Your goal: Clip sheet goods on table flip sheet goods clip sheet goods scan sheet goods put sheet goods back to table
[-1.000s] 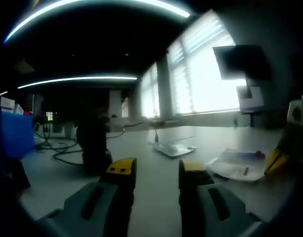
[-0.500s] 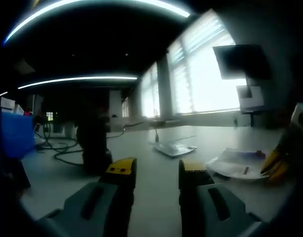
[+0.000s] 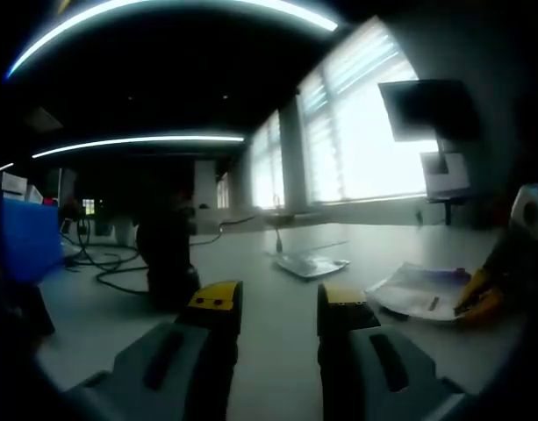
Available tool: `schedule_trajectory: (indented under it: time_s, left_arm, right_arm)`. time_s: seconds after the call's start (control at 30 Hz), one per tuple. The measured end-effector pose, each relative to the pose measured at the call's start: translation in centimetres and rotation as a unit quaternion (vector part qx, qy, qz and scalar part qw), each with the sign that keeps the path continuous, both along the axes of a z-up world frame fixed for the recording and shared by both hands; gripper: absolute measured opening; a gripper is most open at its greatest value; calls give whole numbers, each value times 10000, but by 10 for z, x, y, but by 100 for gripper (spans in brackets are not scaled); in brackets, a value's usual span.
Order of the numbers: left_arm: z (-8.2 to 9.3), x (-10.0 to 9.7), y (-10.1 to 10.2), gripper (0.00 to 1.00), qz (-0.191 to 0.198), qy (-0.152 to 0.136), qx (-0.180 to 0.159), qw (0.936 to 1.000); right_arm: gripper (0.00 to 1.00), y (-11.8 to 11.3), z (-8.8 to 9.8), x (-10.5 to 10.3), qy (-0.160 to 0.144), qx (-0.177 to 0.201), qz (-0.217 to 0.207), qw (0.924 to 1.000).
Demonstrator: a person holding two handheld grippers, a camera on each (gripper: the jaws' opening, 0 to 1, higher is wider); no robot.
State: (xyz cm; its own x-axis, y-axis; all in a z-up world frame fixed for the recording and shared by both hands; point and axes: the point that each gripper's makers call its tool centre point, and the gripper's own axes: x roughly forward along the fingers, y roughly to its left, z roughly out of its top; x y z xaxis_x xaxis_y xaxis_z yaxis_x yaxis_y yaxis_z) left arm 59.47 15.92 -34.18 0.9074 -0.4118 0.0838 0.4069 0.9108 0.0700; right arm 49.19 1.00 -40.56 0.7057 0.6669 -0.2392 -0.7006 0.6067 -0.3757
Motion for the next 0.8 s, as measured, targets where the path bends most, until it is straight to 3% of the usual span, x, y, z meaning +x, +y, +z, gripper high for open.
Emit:
schedule_trajectory:
  time_s: [0.47,0.8]
  left_arm:
    - [1,-1,0,27,-1,-13,-14,10000]
    - [1,-1,0,27,-8,-13,-13,10000]
  right_arm:
    - [0,-4,14,-3,460,705,-51,9964]
    - [0,-11,30,5,521,1244,-236,9906]
